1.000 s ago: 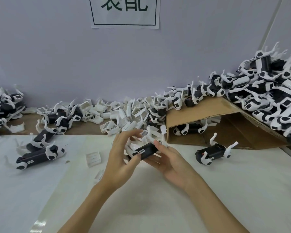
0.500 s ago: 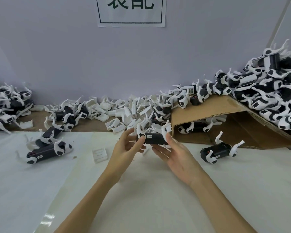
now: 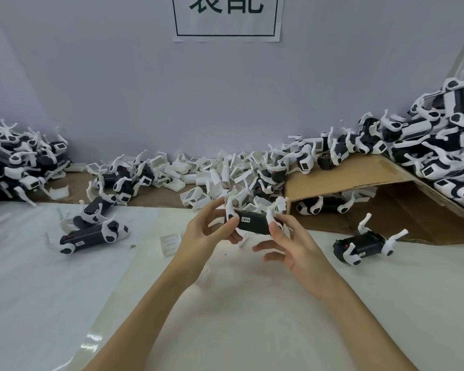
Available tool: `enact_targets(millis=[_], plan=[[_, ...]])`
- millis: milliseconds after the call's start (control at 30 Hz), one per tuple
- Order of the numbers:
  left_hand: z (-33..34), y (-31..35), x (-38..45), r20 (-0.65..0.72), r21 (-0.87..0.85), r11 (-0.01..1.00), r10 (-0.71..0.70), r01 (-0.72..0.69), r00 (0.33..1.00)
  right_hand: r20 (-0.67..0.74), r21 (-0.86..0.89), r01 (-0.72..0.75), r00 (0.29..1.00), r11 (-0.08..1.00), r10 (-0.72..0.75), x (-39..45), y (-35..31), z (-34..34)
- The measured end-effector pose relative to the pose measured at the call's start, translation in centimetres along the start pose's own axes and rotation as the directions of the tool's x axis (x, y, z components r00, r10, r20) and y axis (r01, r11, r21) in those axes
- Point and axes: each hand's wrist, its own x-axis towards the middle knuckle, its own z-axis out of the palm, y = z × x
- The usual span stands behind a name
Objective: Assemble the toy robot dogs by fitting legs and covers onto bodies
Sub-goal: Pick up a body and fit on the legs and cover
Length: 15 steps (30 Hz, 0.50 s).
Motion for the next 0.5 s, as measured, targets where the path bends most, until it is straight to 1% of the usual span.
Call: enact_targets(millis=[67,133,200,267,300,333,400,433,500], plan=[[-0.8,0.3,0.2,0.088,-0.116,0.993,-0.019,0.029,0.996,0.090,-0.015,-0.027,0.996,1.000,0.029,-0.2,-0.4,-0.4],[-1.5,0.3,0.4,0.174,-0.186,0.981,-0.022,0.055,0.985,0.151,-0.063,-0.071,0.985,0.995,0.080,-0.5,-0.8,-0.9],[-2.0,0.1,0.7,0.260,-0.249,0.966,-0.009,0.076,0.966,0.187,-0.015,-0.078,0.979,0.997,0.080,-0.5,-0.9,-1.4],[-2.4,0.3,0.8,0.323,-0.372,0.919,-0.005,0.132,0.946,0.217,0.087,-0.063,0.975,0.994,0.042,-0.2,-0.9,-1.9],[-2.3,0.5,0.7,0.324,-0.434,0.885,-0.023,0.170,0.946,0.225,0.140,-0.063,0.974,0.988,0.030,0.0,-0.9,-2.1],[-2.0,0.5,0.7,0.294,-0.457,0.868,-0.060,0.196,0.954,0.222,0.184,-0.071,0.975,0.980,0.029,0.1,-0.9,-2.2],[-1.2,0.5,0.8,0.155,-0.370,0.906,-0.158,0.206,0.975,0.214,0.220,-0.087,0.976,0.972,0.039,0.1,-0.8,-1.8],[-0.7,0.3,0.8,0.095,-0.315,0.926,-0.187,0.207,0.978,0.216,0.202,-0.088,0.975,0.975,0.043,0.0,-0.7,-1.6],[0.1,-0.1,0.7,0.055,-0.238,0.956,-0.163,0.172,0.985,0.216,0.115,-0.070,0.975,0.991,0.044,-0.1,-0.7,-1.1]])
